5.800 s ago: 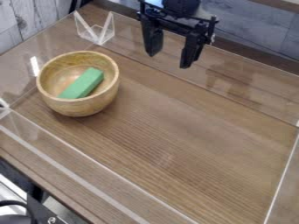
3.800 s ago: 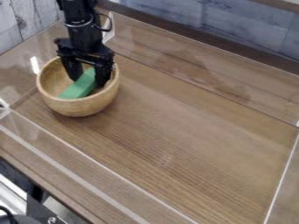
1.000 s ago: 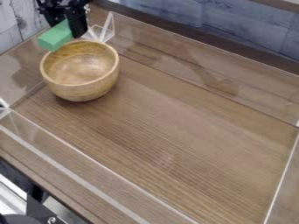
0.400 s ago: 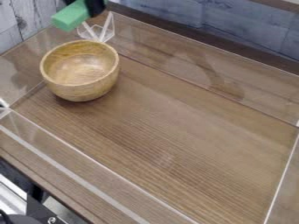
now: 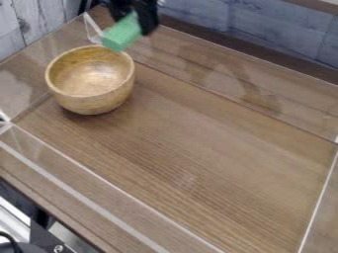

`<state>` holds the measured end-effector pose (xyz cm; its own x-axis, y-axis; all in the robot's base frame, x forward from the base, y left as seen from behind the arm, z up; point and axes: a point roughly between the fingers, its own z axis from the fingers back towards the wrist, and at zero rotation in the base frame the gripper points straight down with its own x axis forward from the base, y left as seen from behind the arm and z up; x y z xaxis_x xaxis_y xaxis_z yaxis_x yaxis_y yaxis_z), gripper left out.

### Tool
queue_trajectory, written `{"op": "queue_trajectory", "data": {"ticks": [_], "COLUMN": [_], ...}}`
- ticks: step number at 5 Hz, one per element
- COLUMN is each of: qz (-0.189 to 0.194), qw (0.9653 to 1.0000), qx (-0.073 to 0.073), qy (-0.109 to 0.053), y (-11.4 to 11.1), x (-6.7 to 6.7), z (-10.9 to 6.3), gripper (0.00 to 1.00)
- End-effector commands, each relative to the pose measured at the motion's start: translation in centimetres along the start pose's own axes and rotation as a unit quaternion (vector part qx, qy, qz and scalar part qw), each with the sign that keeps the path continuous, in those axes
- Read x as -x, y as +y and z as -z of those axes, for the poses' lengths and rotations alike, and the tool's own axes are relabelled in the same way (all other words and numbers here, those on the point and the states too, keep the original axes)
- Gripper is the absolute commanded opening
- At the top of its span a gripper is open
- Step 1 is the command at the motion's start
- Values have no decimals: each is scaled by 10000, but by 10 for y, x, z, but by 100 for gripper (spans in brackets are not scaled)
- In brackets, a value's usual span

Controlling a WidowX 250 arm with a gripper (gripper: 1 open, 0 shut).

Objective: Move green object from inside the wooden bowl to the table next to it

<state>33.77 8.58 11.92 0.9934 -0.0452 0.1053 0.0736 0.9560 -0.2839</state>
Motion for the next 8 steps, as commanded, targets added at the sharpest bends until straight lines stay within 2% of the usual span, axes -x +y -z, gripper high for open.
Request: {"op": "queue_trajectory", "data": {"ticks": [1, 3, 5, 7, 8], "qz": [22, 56, 39, 599, 1015], "qw": [9991, 9991, 9991, 9979, 9947], "qx": [-225, -247, -240, -186, -140], "qy": [-371, -335, -336, -156, -23], "y": [-17, -25, -41, -41, -34], "x": [-4, -6, -6, -2, 7], "z": [-15, -3, 18, 5, 10], "gripper": [0, 0, 0, 0, 0]}}
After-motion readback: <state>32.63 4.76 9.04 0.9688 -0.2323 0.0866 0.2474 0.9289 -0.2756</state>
